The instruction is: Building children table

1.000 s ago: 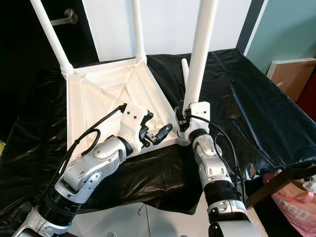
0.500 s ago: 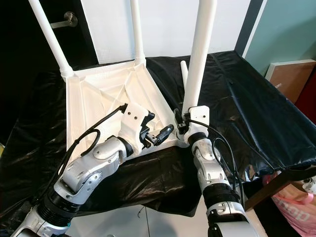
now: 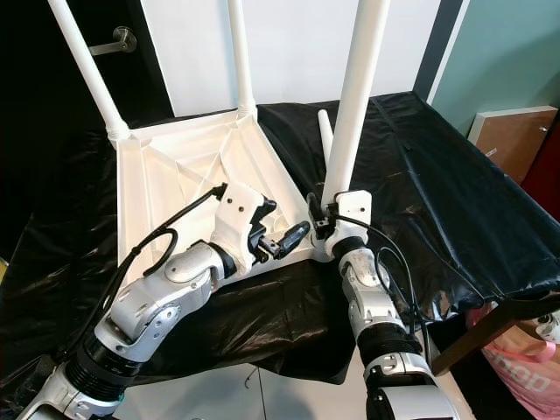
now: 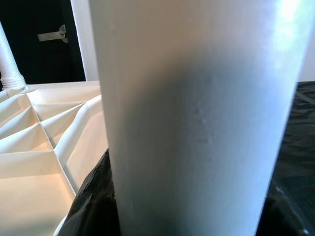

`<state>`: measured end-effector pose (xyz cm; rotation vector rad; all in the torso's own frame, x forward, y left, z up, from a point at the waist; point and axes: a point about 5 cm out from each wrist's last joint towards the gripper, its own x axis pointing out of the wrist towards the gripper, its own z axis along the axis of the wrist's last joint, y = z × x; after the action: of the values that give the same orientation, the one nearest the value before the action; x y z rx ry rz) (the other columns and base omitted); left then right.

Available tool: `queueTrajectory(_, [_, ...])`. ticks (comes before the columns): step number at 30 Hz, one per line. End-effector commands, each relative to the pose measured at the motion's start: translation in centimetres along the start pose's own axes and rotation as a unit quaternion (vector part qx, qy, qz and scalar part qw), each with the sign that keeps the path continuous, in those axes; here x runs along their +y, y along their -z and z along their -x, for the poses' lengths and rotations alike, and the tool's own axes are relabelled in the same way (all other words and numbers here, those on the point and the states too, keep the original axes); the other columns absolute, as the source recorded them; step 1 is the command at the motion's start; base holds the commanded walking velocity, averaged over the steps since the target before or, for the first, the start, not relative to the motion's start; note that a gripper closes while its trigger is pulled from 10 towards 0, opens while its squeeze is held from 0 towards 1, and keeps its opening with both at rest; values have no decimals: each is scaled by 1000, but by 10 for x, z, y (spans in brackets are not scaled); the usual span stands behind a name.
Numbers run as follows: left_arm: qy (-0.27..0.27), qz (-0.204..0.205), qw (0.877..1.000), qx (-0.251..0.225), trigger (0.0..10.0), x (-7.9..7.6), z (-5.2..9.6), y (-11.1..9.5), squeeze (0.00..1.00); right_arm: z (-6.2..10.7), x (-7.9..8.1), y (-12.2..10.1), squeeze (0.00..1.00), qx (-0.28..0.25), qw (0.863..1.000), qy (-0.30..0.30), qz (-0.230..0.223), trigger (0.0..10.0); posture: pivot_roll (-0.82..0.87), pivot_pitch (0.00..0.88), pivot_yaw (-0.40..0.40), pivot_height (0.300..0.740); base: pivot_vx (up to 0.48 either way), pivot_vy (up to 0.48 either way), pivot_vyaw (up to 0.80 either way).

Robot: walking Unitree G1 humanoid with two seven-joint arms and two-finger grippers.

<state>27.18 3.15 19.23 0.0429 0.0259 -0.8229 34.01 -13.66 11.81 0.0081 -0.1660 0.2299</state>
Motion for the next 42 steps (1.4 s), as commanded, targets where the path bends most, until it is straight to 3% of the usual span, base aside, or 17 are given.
queueTrajectory(1, [106, -7, 994, 5, 10000, -12, 1, -1, 0, 14, 2, 29, 0, 66, 998, 0, -14, 10000, -103, 24, 27, 740, 0, 0, 0])
queueTrajectory(22, [105, -9, 994, 2, 10000, -11, 2, -5, 0, 2, -4, 27, 0, 72, 997, 7, -23, 10000, -94, 34, 37, 740, 0, 0, 0])
queueTrajectory(34, [103, -9, 995, 1, 10000, -10, 3, -7, 0, 25, 7, 40, 0, 54, 995, -60, 51, 10000, -93, 36, 40, 740, 0, 0, 0])
queueTrajectory(42, [106, -8, 994, 0, 10000, -10, 3, -8, 0, 26, 9, 45, 0, 74, 994, -69, 39, 10000, -95, 38, 41, 740, 0, 0, 0])
